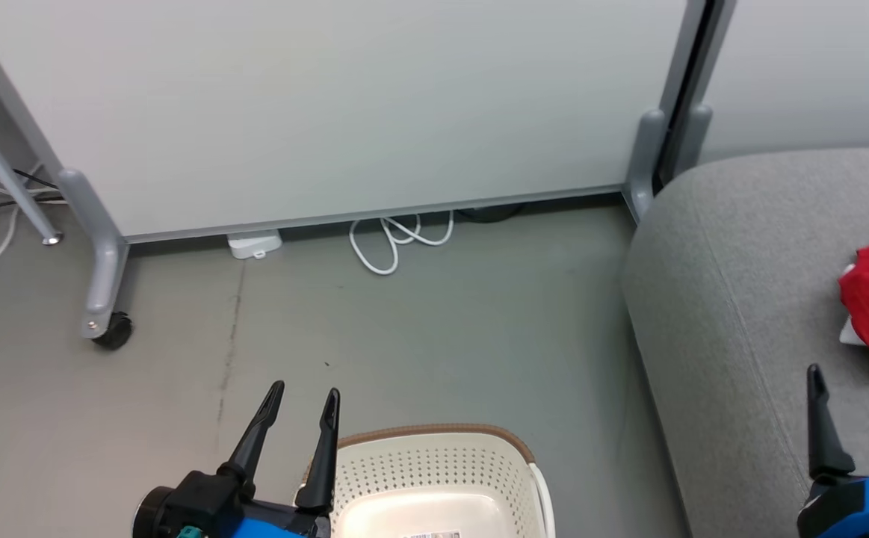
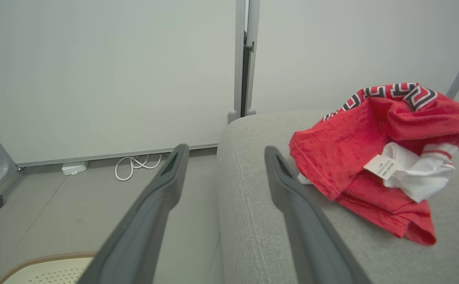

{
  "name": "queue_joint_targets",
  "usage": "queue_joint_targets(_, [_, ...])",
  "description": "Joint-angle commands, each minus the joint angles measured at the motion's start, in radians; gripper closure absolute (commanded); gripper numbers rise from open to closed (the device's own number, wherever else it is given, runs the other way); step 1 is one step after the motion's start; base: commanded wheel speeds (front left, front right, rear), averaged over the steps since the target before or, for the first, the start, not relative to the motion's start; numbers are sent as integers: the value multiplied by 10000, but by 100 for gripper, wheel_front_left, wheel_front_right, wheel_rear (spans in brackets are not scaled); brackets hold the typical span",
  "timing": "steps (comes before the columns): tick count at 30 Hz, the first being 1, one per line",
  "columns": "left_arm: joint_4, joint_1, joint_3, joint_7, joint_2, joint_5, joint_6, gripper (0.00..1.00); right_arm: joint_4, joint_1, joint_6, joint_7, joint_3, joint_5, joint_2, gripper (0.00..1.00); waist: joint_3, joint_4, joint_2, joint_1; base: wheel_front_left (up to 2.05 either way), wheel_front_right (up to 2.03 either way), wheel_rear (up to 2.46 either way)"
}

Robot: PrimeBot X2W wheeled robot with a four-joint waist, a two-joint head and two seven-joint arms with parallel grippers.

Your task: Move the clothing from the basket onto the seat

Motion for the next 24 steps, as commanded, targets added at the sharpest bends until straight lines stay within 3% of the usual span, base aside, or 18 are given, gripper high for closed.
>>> queue_joint_targets(1, [48, 103, 119, -26, -3, 65, -9, 0, -221, 249, 6, -61, 145, -108, 114, 0, -258, 316, -1, 3, 0, 0, 0])
queue_joint_targets(14, [949, -280, 748, -24, 59, 25, -10, 0, 219, 837, 6, -640, 1078, 377, 373, 0, -559, 960, -1, 3, 0, 0, 0])
queue_joint_targets(24, [1197, -287, 990, -25, 130, -3, -10, 0, 733, 864, 6, -972, 1625, 781, 372, 0, -549, 1051, -1, 3, 0, 0, 0])
